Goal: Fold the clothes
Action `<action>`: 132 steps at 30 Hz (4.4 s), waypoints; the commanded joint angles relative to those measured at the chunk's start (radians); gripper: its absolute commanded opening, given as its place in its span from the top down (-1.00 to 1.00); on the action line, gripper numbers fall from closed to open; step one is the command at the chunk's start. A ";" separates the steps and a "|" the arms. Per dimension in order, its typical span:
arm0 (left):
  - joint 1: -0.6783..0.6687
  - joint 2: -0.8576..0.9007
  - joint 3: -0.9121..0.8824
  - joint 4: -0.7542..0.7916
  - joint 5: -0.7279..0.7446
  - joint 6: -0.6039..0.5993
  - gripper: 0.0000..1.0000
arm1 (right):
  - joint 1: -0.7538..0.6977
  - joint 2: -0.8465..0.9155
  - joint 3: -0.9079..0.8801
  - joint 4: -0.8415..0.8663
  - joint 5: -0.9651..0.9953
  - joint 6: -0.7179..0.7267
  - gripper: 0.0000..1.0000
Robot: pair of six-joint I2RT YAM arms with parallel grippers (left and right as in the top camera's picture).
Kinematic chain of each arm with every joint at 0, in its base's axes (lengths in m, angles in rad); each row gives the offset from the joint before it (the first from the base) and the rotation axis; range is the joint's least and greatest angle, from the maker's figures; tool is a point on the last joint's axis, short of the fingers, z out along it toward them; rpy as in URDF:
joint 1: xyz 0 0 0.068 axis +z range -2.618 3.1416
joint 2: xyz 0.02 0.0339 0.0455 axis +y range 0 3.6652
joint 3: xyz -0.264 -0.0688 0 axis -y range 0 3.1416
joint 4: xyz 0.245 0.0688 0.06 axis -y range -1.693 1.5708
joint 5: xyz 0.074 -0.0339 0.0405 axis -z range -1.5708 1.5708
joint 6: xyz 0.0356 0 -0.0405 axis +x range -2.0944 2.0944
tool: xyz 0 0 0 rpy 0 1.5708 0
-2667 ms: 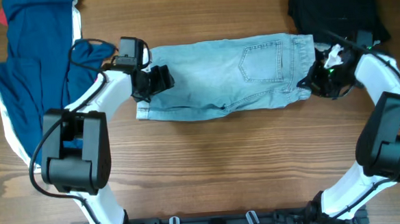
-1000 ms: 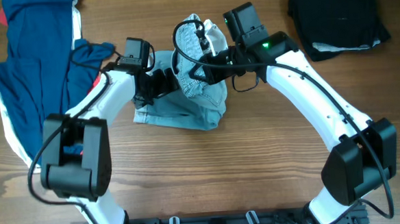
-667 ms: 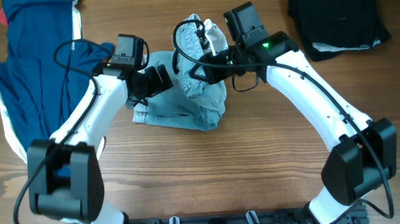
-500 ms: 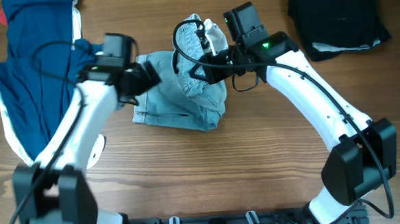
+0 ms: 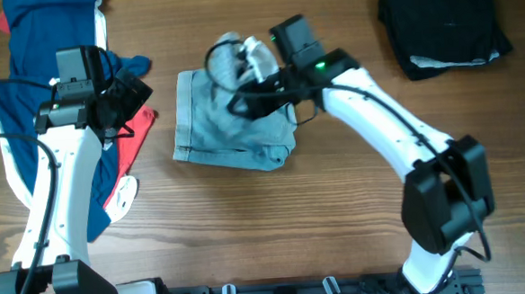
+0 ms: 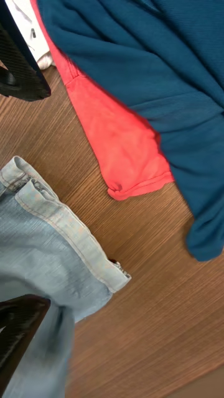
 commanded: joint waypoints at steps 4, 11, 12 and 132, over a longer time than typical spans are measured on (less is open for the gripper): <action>0.006 -0.002 0.015 -0.005 -0.011 -0.012 -0.99 | 0.065 0.010 0.037 0.022 0.031 -0.042 -0.99; 0.006 -0.002 0.014 -0.014 -0.015 -0.008 -1.00 | -0.057 -0.003 0.050 -0.067 0.085 0.030 -1.00; 0.006 -0.002 0.014 -0.014 -0.015 -0.008 -1.00 | -0.079 0.002 0.049 -0.095 0.116 0.033 -1.00; -0.118 0.148 0.042 0.213 -0.006 0.193 -1.00 | -0.369 -0.008 0.014 0.188 0.171 0.103 -0.98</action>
